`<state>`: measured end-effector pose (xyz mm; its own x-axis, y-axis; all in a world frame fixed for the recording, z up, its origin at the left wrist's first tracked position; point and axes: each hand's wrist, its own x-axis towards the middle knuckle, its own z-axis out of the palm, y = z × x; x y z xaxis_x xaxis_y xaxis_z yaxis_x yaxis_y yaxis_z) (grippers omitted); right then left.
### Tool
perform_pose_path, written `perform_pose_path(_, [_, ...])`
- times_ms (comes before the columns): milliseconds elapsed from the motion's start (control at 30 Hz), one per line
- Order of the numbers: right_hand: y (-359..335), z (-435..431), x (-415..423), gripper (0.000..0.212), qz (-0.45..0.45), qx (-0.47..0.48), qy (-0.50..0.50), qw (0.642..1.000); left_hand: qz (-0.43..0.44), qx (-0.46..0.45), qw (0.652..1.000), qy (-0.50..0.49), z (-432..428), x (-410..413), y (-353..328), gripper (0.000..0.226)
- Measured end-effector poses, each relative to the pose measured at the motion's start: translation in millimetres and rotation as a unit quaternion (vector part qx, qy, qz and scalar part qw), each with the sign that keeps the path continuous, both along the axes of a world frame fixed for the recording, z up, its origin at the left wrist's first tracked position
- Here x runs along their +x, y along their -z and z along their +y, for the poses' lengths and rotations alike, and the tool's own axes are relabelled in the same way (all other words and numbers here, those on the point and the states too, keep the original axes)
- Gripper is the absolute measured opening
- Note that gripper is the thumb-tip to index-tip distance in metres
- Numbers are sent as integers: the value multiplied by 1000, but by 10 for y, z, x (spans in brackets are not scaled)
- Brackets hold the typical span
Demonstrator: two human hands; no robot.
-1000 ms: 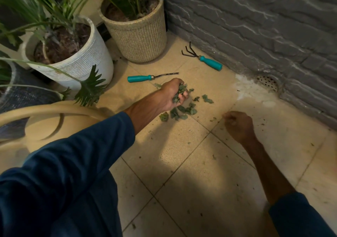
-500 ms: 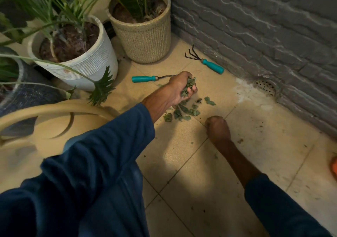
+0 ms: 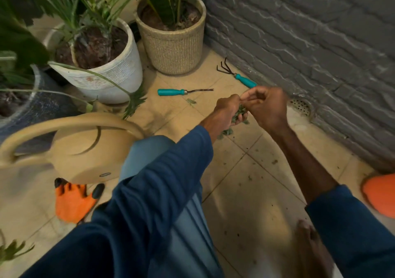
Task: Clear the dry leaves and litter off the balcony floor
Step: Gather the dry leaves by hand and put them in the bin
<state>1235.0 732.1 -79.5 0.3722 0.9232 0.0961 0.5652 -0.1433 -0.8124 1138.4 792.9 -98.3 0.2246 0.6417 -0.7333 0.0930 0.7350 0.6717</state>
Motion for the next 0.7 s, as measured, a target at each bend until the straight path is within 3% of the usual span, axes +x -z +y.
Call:
perform_pose_path(233, [-193, 28, -217, 16, -49, -40, -19, 998, 35, 46, 997, -60, 80, -93, -15, 28])
perform_pose_path(400, [17, -245, -66, 11, -11, 18, 92, 996, 51, 77, 995, -41, 143, -74, -28, 26])
perform_pose_path(500, [593, -660, 156, 4, -80, -145, 70, 984, 50, 73, 996, -23, 160, -2, -2, 22])
perform_pose_path(567, [1000, -1035, 199, 12, -60, -271, 55, 959, 44, 66, 997, -9, 163, 57, -15, 21])
perform_pose_path(633, [1321, -1310, 123, 27, -41, -338, 56, 939, 35, 67, 997, -7, 195, 117, -15, 22])
perform_pose_path(700, [1531, -1443, -27, 29, -81, -354, 21, 932, 39, 79, 996, -2, 200, 159, -27, 21])
